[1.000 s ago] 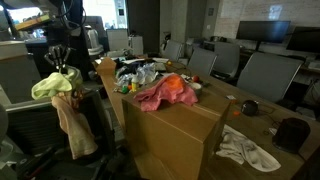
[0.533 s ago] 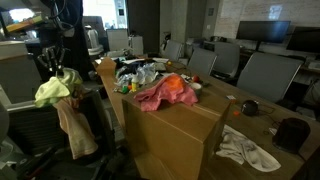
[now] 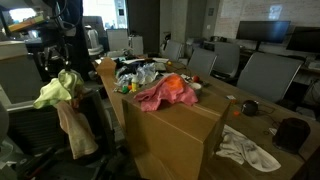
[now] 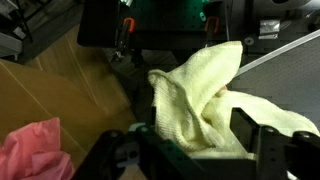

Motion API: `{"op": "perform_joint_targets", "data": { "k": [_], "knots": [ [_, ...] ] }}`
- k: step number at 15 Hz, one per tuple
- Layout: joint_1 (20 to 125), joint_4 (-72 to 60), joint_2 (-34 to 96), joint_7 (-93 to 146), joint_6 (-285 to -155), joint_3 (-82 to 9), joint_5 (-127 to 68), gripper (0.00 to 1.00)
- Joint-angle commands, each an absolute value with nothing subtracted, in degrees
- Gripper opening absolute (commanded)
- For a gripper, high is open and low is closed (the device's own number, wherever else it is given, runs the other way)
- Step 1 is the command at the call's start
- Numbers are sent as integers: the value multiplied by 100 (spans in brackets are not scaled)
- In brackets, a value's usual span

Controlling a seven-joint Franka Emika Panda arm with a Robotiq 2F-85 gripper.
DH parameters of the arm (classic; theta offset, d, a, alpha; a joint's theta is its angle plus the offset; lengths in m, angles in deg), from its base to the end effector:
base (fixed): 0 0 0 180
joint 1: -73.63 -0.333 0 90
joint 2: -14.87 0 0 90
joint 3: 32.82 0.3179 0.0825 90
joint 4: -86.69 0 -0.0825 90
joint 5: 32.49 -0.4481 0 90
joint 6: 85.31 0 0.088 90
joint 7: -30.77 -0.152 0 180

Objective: Put the peach shirt, the green towel and the pink shirt on the backrest of the chair

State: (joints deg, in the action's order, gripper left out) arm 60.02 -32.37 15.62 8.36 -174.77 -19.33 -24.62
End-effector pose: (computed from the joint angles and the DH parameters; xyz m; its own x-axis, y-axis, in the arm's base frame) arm 0.4692 0.2166 0.3244 0.9055 0.0392 -0.4226 0.1804 -0.9369 0.2995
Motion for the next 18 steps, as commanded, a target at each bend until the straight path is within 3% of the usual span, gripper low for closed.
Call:
{"op": "perform_joint_targets", "data": {
  "k": [1,9,18],
  "knots": [
    [6146,-3467,1170,868,-17670,-2083,-2618,100],
    [6851,-4895,-396,1508,-18813,-2746,-2482,100],
    [7874,-6092,-1546,2761,-20708,-3503,355,100]
  ]
}}
